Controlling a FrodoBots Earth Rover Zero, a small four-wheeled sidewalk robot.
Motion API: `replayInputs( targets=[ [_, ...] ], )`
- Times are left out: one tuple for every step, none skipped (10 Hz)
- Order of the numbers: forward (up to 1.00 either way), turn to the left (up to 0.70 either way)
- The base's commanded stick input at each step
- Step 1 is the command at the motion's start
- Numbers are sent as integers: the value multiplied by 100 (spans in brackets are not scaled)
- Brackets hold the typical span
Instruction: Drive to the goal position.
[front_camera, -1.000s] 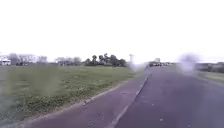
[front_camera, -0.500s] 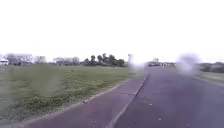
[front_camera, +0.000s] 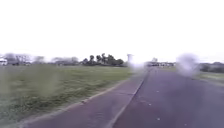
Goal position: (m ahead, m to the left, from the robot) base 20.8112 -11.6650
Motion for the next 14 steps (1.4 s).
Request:
replayInputs(
  targets=[
    [0, -100],
    [0, -100],
    [0, -100],
    [0, -100],
    [0, -100],
    [0, -100],
    [0, -100],
    [0, -100],
    [0, -100],
    [0, -100],
    [0, -100],
    [0, -100],
    [0, -100],
    [0, -100]
  ],
)
